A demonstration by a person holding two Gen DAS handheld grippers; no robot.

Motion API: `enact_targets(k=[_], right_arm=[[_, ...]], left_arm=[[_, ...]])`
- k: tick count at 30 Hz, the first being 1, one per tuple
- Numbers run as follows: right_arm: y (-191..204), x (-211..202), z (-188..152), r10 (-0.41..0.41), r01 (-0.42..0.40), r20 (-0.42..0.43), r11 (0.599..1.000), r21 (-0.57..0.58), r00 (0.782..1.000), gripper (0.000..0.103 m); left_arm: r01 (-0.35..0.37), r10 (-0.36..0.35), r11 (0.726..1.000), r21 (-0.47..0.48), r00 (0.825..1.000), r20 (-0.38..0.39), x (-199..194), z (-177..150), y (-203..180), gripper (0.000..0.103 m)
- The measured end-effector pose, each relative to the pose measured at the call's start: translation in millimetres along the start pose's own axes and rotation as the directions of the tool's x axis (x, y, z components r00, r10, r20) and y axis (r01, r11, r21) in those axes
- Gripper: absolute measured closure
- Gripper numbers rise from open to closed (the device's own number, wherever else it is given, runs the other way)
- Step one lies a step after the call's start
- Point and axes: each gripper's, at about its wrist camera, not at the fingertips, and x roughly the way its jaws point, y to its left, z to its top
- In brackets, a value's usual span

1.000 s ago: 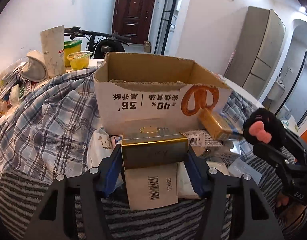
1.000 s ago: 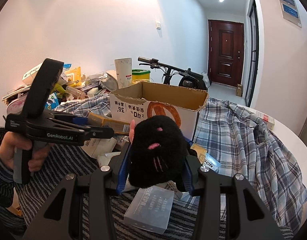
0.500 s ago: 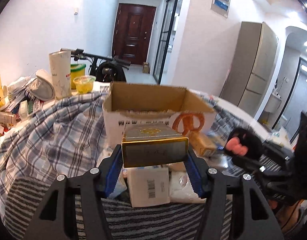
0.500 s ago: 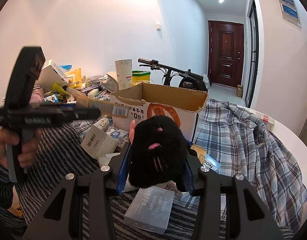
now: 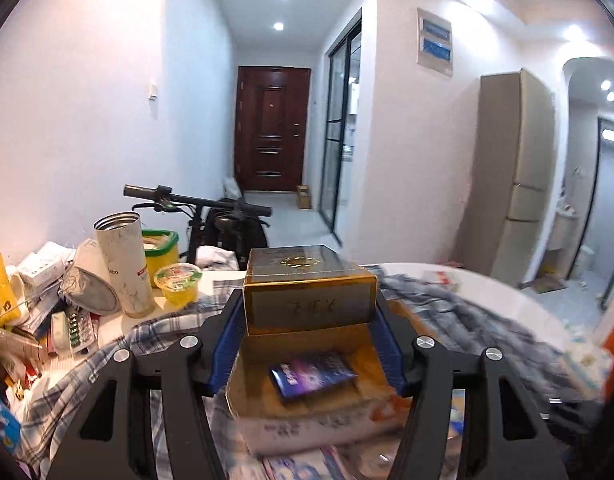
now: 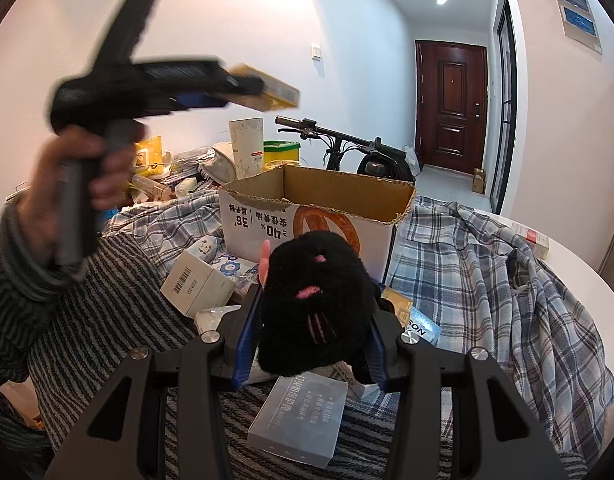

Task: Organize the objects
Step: 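Lower the gold-edged box into the cardboard box and open the left gripper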

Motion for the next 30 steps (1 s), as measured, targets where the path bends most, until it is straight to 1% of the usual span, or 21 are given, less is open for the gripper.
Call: enact_targets(k=[2, 4, 6, 8, 11, 13, 18, 20, 22, 23, 24, 25, 26, 27, 28, 30], right_arm=[[-0.3, 0.0, -0.4, 0.0, 0.0, -0.001, 1.0, 0.0, 1.0, 0.058], [0.2, -0.1, -1.2, -0.001, 0.001, -0.003, 1.0, 0.0, 1.0, 0.058], [1.0, 0.0, -1.7, -0.002, 0.002, -0.008, 1.0, -0.002, 1.0, 0.058], [1.5, 1.0, -2.0, -0.004, 0.004, -0.012, 1.0, -0.003, 1.0, 0.058], [1.9, 0.6, -1.6, -0.006, 0.006, -0.01, 1.0, -0.004, 1.0, 0.058], [0.7, 0.6, -1.4, -0.002, 0.002, -0.008, 1.0, 0.002, 1.0, 0.058], [-4.2, 5.1, -0.6, -0.002, 0.003, -0.022, 1.0, 0.017, 1.0, 0.058], [-5.3, 7.1, -0.7, 0.014, -0.014, -0.032, 1.0, 0.026, 0.999, 0.058], [-10.6, 9.9, -1.1, 0.028, -0.026, -0.044, 0.998, 0.053, 0.999, 0.058], [-12.9, 9.6, -1.3, 0.029, -0.026, -0.045, 0.998, 0.066, 0.999, 0.058], [-15.1, 9.3, -1.5, 0.034, -0.03, -0.043, 0.997, 0.077, 0.998, 0.058], [-16.4, 8.7, -1.5, 0.038, -0.035, -0.04, 0.996, 0.084, 0.998, 0.058], [-17.0, 7.9, -1.8, 0.039, -0.036, -0.036, 0.995, 0.088, 0.999, 0.059], [-16.9, 7.1, -1.8, 0.037, -0.034, -0.035, 0.995, 0.089, 0.999, 0.059], [-15.5, 6.5, -1.6, 0.035, -0.032, -0.034, 0.996, 0.086, 0.999, 0.059], [-12.9, 7.0, -1.4, 0.027, -0.024, -0.038, 0.997, 0.076, 0.999, 0.059]], left_arm=[[-0.007, 0.006, 1.0, -0.02, 0.999, -0.04, 20.4, -11.3, 1.5, 0.041], [0.008, -0.011, 0.998, -0.054, 0.998, -0.065, 33.5, -24.5, 5.9, 0.041], [-0.006, 0.003, 0.999, -0.045, 0.997, -0.073, 40.9, -32.9, 5.2, 0.041], [0.008, -0.009, 1.0, -0.018, 0.998, -0.069, 43.0, -38.5, 3.2, 0.041], [0.025, -0.026, 1.0, -0.006, 0.997, -0.077, 44.1, -44.8, -0.7, 0.041], [0.04, -0.04, 0.999, -0.01, 0.996, -0.082, 45.3, -45.2, 1.4, 0.041], [0.046, -0.049, 0.998, -0.041, 0.995, -0.083, 44.3, -47.5, 8.1, 0.041], [0.055, -0.059, 0.997, -0.044, 0.994, -0.093, 46.0, -48.8, 8.7, 0.041], [0.088, -0.092, 0.995, -0.037, 0.988, -0.126, 51.0, -50.6, 6.6, 0.041], [0.096, -0.099, 0.995, -0.031, 0.986, -0.137, 52.7, -51.2, 5.0, 0.039], [0.089, -0.092, 0.996, -0.023, 0.985, -0.147, 53.8, -51.8, 2.8, 0.034], [0.066, -0.068, 0.998, -0.017, 0.986, -0.153, 53.8, -52.1, 1.2, 0.015], [0.021, -0.023, 1.0, -0.012, 0.987, -0.156, 52.2, -52.4, -0.1, 0.0], [-0.015, 0.013, 1.0, -0.01, 0.99, -0.14, 47.6, -52.5, -1.2, 0.0], [-0.028, 0.027, 1.0, -0.008, 0.994, -0.106, 40.1, -52.7, -1.4, 0.0], [0.001, -0.003, 1.0, -0.018, 0.997, -0.072, 31.3, -51.2, 0.4, 0.0]])
